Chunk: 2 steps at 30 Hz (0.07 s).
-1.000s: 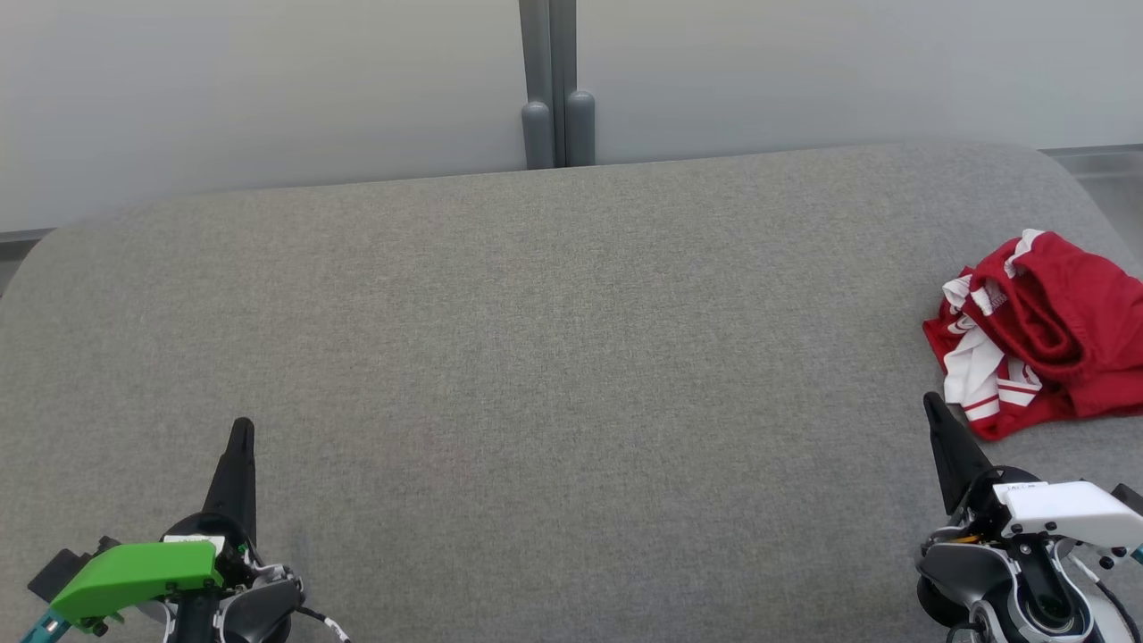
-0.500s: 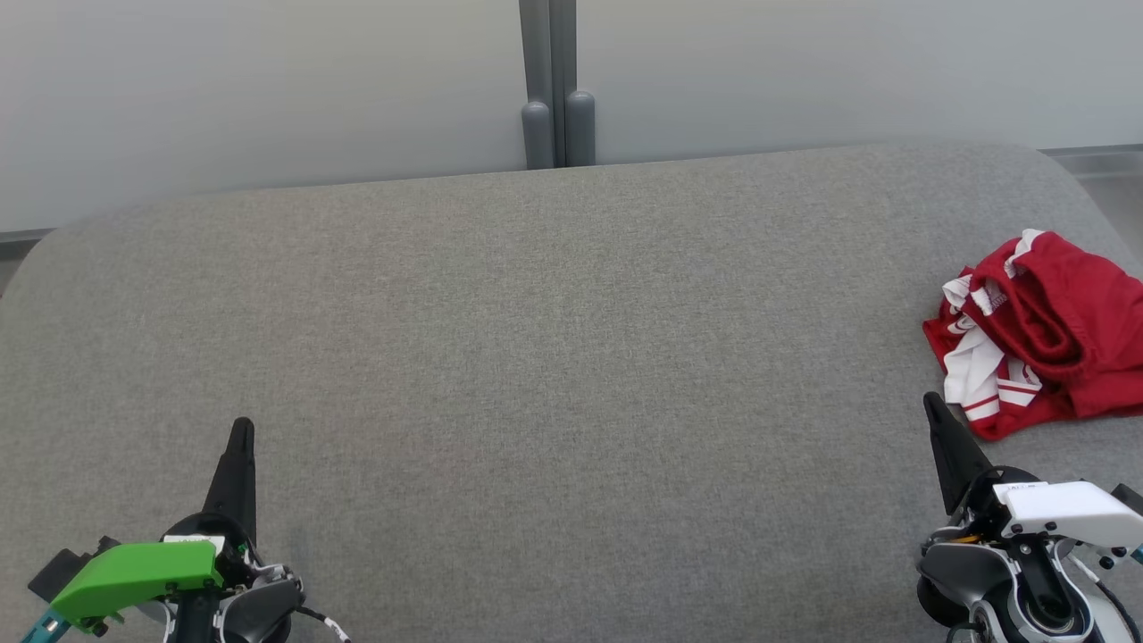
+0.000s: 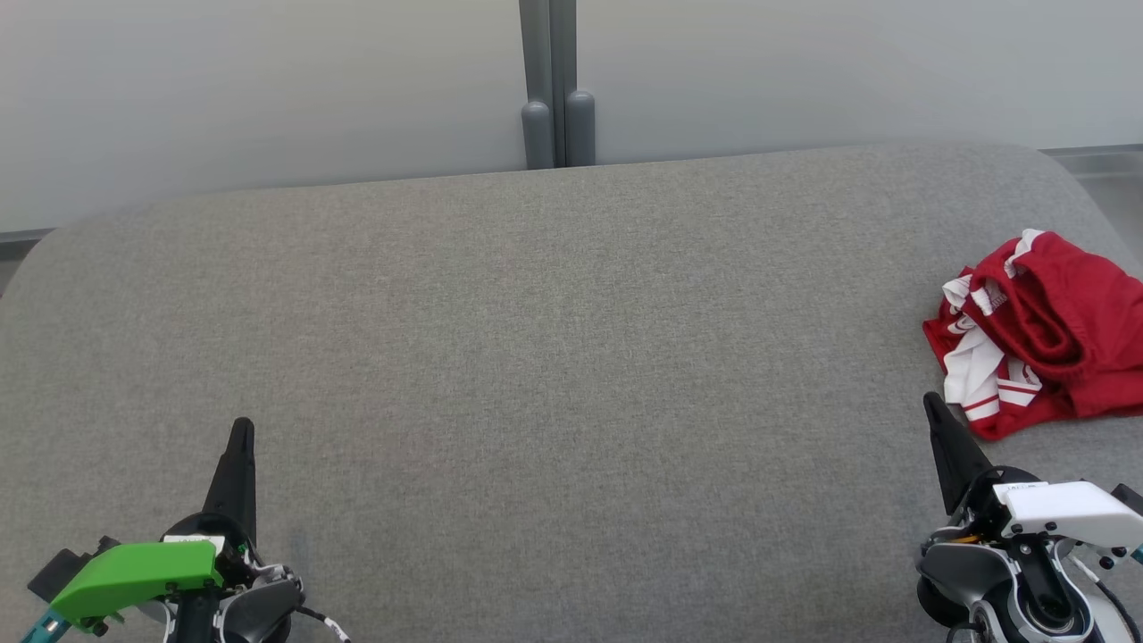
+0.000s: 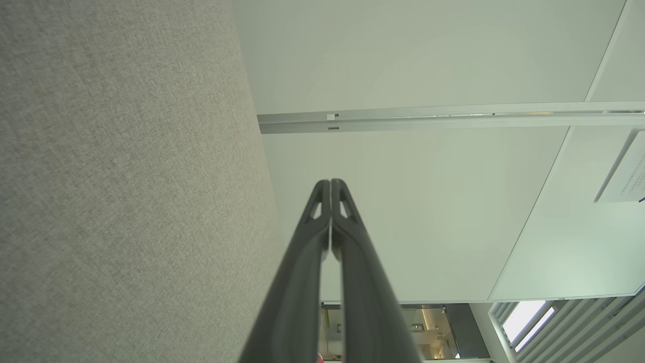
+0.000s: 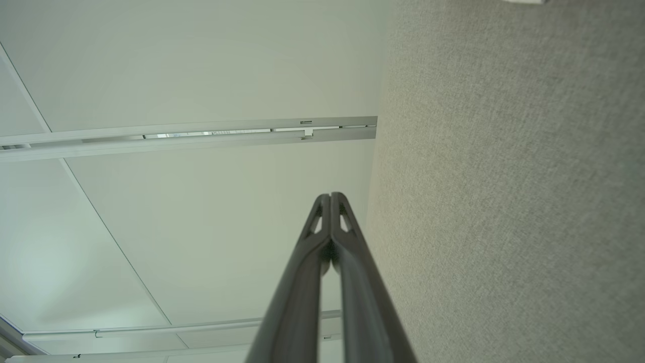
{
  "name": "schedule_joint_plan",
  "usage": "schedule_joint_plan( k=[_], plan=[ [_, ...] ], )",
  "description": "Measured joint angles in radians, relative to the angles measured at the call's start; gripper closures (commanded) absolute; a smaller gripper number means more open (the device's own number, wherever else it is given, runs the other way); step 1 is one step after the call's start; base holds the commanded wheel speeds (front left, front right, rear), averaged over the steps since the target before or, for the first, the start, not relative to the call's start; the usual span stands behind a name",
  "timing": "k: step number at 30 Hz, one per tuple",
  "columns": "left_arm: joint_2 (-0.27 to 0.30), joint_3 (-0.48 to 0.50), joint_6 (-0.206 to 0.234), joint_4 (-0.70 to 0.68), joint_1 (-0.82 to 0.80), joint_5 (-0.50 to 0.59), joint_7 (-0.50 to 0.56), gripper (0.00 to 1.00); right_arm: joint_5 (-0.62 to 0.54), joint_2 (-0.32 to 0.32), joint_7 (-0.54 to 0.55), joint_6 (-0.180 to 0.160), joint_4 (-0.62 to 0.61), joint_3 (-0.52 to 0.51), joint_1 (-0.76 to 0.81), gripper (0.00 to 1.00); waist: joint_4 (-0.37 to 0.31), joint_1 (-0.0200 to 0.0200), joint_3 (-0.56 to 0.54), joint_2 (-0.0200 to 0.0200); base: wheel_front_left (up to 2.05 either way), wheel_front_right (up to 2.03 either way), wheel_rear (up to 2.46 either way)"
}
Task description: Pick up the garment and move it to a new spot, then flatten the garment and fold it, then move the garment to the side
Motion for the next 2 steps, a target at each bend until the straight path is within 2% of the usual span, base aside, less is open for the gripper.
schedule_joint_plan(
  k=[2],
  plan=[
    [0.0, 0.0, 0.0, 0.0, 0.0, 0.0, 0.0, 1.0, 0.0, 0.0, 0.0, 0.0, 0.0, 0.0, 0.0, 1.0, 0.0, 0.0, 0.0, 0.0, 0.0, 0.0, 0.0]
  ],
)
